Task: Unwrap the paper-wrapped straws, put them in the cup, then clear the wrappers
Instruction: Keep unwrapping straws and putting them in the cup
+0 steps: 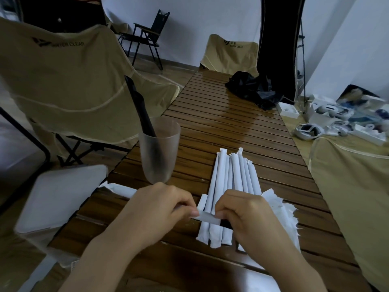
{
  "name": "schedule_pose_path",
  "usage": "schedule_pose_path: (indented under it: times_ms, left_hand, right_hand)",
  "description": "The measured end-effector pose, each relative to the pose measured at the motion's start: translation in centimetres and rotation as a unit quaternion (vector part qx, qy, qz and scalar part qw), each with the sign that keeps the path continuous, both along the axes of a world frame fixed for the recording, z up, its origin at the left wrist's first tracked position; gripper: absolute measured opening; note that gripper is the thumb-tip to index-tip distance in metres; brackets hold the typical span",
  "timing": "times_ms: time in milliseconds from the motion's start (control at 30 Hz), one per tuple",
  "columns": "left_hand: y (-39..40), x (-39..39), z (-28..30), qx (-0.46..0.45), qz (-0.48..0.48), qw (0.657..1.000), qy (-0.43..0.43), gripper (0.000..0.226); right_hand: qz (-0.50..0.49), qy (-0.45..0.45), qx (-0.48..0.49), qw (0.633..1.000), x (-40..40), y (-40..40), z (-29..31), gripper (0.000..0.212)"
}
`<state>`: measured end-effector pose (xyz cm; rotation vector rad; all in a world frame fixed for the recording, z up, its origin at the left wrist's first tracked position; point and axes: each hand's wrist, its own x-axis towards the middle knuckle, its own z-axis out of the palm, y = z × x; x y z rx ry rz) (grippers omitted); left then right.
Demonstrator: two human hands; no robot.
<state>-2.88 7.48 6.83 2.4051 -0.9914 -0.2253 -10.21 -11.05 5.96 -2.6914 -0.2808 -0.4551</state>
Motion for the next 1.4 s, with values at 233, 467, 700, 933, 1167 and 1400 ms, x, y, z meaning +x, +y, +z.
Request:
schedule_pose_path:
  times_ms: [233, 467, 700, 933, 1167, 1400]
  left_hand:
    - [1.2, 0.8, 0.7, 0.001, 0.008, 1.000, 0.009, 0.019]
    - [1.8, 0.9, 1.0, 0.019, -0.011, 0.999, 0.031, 0.021]
    - [2.1, 1.0, 0.6, 0.021, -0.009, 0.999, 0.027, 0.022]
    - [2.1, 0.8, 0.8, 0.015, -0.007, 0.999, 0.038, 0.020]
    - [1.3, 0.4, 1.2, -0.022, 0.000, 1.000, 0.008, 0.006]
    - [0.5, 0.2, 1.0, -0.022, -0.010, 0.999, -0.038, 0.010]
  right_hand:
    - [-0.039, 0.083, 0.138, 0.986, -1.0, -1.1, 1.2, 0.021]
    - [-0.036, 0.127, 0.161, 0.978, -1.1, -0.2, 1.5, 0.020]
    - [0.003, 0.125, 0.123, 0.985, -1.0, 0.5, 1.6, 0.018]
    - [-0.025, 0.137, 0.079, 0.987, -1.0, 1.3, 1.5, 0.018]
    - [-0.141, 0.154, 0.189, 0.960, -0.7, 1.5, 1.3, 0.021]
    - [-0.194, 0.143, 0.250, 0.938, -0.4, 1.8, 1.3, 0.019]
